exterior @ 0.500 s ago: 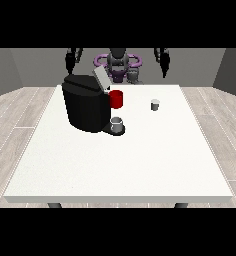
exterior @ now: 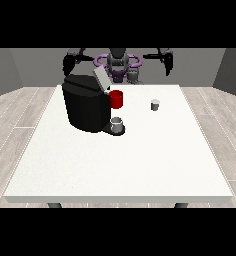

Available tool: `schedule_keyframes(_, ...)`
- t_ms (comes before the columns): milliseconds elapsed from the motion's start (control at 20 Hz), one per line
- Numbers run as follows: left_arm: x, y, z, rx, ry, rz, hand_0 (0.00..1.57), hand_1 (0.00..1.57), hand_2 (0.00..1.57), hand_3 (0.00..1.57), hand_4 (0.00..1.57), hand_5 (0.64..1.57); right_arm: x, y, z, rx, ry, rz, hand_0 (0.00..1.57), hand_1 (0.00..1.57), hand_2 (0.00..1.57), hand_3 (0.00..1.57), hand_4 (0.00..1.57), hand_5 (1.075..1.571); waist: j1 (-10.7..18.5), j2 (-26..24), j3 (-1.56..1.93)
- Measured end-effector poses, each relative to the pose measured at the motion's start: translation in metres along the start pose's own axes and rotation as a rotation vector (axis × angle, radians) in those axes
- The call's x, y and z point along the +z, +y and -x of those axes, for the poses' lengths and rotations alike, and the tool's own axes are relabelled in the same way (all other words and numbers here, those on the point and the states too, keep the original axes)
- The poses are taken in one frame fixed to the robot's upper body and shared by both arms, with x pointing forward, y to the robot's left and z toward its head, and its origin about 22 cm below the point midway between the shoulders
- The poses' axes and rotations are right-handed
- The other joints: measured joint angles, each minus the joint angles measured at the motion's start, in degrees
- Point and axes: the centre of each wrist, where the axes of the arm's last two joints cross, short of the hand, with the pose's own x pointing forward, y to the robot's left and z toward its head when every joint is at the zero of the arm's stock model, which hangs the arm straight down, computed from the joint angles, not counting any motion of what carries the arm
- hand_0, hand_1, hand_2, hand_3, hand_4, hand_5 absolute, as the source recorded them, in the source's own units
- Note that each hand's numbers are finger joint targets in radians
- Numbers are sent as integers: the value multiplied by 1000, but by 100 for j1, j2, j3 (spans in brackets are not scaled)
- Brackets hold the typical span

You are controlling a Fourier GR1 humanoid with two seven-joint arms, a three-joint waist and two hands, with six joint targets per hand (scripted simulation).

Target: Insert the coffee pod into the coffee machine and close the lid

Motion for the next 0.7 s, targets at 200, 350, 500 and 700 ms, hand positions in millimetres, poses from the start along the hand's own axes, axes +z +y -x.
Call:
schedule_keyframes(200,-15,29,-2,-50,42,4,0,0,0,0,0,1571,0,7,0,-23,-49,20,0,0,0,0,217,1571,-195,190,-5)
schedule_keyframes(350,-27,39,-4,-69,87,16,0,0,0,0,0,1571,-2,9,-1,-26,-71,23,0,0,0,0,177,1571,-303,299,-5)
schedule_keyframes(500,-37,51,3,-104,120,9,0,0,0,0,0,1571,-3,14,-5,-35,-87,7,0,0,0,0,168,1571,-460,437,-9)
schedule_keyframes(700,-49,68,14,-121,164,-12,0,0,0,0,0,1571,-7,25,-16,-44,-112,-20,0,0,0,0,118,1571,-605,644,-10)
